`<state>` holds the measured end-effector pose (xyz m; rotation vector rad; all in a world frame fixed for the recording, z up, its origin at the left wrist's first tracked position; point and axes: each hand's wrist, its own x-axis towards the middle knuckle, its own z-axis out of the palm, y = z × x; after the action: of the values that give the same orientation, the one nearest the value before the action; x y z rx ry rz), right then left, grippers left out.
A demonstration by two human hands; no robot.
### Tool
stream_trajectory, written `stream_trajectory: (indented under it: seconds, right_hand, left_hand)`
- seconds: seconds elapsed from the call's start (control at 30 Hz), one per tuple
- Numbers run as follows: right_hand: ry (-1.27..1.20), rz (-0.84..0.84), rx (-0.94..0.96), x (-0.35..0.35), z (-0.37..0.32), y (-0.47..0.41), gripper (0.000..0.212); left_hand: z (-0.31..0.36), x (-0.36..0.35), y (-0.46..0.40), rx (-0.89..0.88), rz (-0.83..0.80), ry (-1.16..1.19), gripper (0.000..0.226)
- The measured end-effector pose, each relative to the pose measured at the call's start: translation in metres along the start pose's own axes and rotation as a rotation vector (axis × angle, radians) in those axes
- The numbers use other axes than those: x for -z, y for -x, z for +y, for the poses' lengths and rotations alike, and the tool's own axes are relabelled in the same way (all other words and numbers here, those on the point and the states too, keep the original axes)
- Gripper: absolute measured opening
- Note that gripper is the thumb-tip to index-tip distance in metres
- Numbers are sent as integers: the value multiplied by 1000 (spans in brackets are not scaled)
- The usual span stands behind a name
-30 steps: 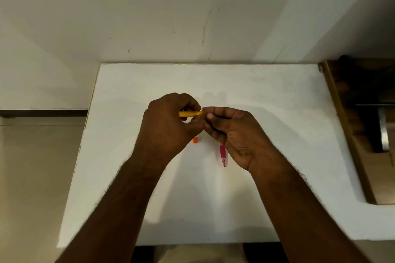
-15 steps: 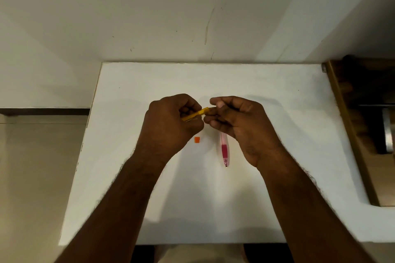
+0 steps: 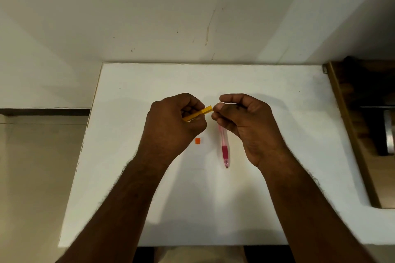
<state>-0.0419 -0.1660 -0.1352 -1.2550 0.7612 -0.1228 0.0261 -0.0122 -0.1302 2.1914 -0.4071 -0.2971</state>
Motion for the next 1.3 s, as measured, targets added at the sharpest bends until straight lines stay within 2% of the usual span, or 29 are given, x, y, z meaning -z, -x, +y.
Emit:
stream_trajectory:
  seconds: [0.27, 0.63, 0.93, 1.13, 1.3]
  right_hand:
    - [122, 48, 85, 0, 4, -3, 20]
    - [244, 101, 320, -4, 5, -1, 19]
    - [422, 170, 496, -5, 4, 0, 25]
    - [373, 267, 545, 6, -1, -3, 27]
    - [116, 251, 419, 10, -5, -4, 29]
  left_hand:
    - [0, -1, 0, 0, -7, -2, 16]
    - [-3, -3, 1, -21, -27, -8, 10]
    - [-8, -7, -1, -30, -60, -119, 13]
    - [-17, -10, -3, -75, -38, -317, 19]
    - [-21, -16, -2, -17, -62, -377, 18]
